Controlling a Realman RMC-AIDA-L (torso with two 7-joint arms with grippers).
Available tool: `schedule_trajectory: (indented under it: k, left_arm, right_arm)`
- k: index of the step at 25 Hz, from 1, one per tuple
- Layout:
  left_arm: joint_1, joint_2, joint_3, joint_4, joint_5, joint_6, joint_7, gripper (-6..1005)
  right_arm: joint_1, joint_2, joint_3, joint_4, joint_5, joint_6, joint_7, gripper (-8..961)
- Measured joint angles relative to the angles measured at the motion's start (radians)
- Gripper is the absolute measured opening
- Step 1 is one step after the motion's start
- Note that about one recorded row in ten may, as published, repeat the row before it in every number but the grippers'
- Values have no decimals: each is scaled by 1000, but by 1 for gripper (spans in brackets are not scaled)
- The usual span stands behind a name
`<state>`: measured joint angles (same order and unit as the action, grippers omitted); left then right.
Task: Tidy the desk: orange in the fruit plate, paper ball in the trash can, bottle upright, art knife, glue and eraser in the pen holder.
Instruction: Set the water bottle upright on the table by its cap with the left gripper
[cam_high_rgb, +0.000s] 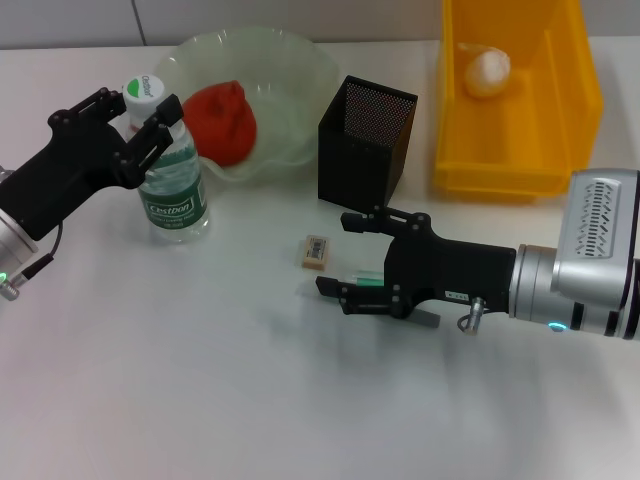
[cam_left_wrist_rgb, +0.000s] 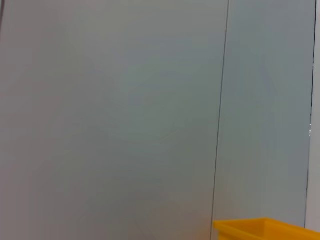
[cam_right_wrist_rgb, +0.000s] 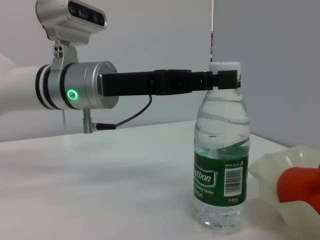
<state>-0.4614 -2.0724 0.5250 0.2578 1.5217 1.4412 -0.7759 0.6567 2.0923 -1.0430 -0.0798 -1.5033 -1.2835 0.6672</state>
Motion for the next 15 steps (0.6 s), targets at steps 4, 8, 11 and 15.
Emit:
schedule_trajectory:
  k: [4, 8, 11, 15]
  left_arm:
    - [0, -1, -1, -7, -2, 5, 0, 531]
    - [0, -1, -1, -7, -4, 8, 0, 533]
    - [11, 0, 0, -8, -26, 27, 0, 587]
    - [13, 0, 0, -8, -30, 59, 1, 693]
  right_arm:
    - [-5, 0, 0, 0, 0, 0, 0, 840]
    - [-7, 0, 0, 0, 0, -2, 0, 840]
    - [-8, 0, 1, 0, 0, -3, 0, 839]
    - [-10, 0, 2, 0, 0, -4, 0, 840]
